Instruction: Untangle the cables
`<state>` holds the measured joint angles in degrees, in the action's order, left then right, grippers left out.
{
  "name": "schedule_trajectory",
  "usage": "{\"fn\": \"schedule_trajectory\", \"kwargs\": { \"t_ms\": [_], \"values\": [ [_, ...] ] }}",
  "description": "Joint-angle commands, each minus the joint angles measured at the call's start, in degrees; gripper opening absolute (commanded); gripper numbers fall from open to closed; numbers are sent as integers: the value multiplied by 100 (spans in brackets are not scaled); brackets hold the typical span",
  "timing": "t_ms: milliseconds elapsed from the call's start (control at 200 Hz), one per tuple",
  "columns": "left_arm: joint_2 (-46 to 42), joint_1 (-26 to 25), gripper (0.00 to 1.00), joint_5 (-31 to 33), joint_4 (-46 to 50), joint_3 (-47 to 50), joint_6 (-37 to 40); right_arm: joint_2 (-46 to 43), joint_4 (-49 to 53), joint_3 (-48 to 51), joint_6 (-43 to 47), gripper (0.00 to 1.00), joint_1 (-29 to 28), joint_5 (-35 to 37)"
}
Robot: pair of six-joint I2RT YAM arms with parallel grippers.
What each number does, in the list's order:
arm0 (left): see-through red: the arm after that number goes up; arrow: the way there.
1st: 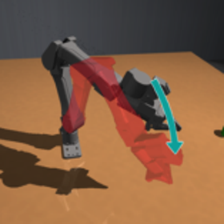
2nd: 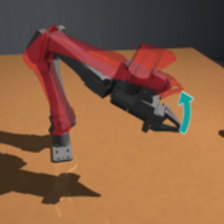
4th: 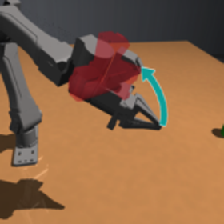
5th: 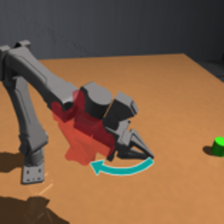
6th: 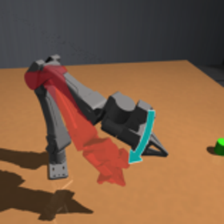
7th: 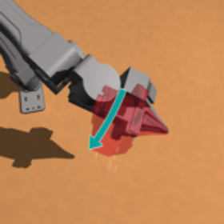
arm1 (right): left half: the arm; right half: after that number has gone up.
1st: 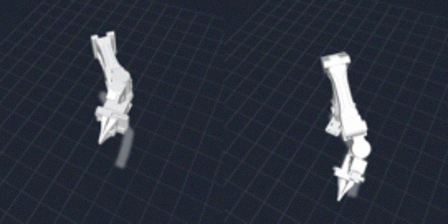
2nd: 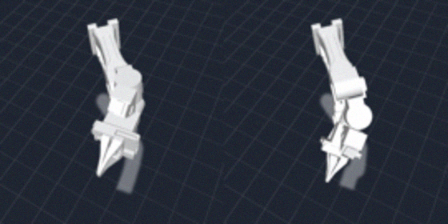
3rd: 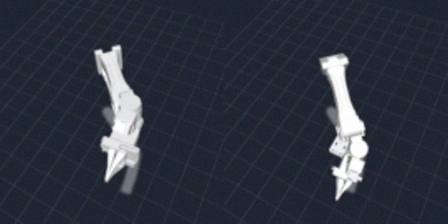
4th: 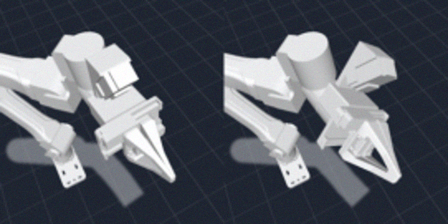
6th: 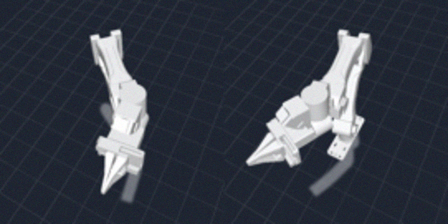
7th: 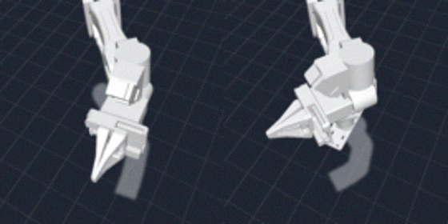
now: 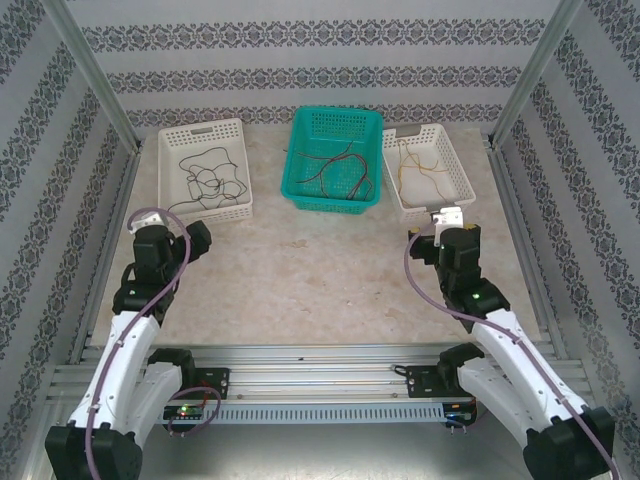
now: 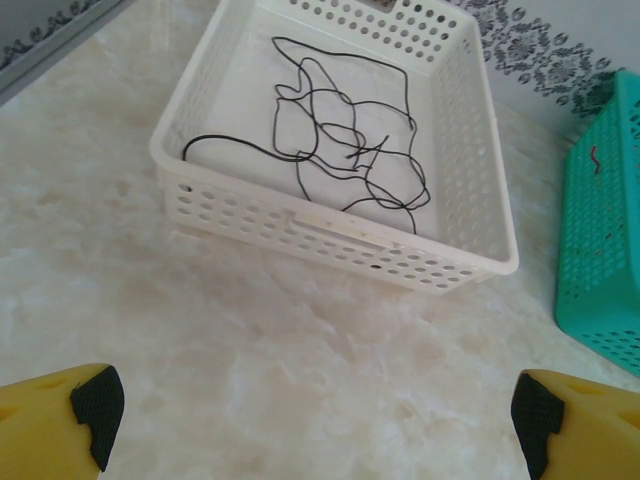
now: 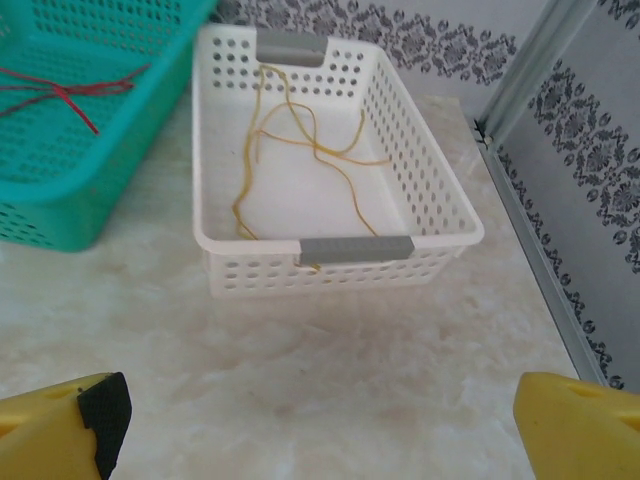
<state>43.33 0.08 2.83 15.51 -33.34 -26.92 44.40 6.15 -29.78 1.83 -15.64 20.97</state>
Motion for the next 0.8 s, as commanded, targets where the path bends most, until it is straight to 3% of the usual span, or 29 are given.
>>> {"fn": "schedule_trajectory", "kwargs": {
  "t_ms": [0,250,355,485,665,794],
  "values": [
    [-26,-93,100,-193,-815,195,346,332,-1260,225,178,98,189,-191],
    [-18,-312,100,402,-858,409,773,2012,-4448,1464,-198,98,745,-779],
    [16,-374,100,457,-949,509,903,2611,-5267,1520,-367,98,947,-1066],
    [142,-386,100,446,-1136,655,1030,3141,-5660,1369,74,98,1037,-1576],
    [405,-383,100,219,-1675,939,1248,4458,-7718,1685,-186,98,1300,-1688],
    [748,-368,100,212,-2064,1006,1362,4165,-6267,1153,-254,98,1403,-1791]
  ]
}}
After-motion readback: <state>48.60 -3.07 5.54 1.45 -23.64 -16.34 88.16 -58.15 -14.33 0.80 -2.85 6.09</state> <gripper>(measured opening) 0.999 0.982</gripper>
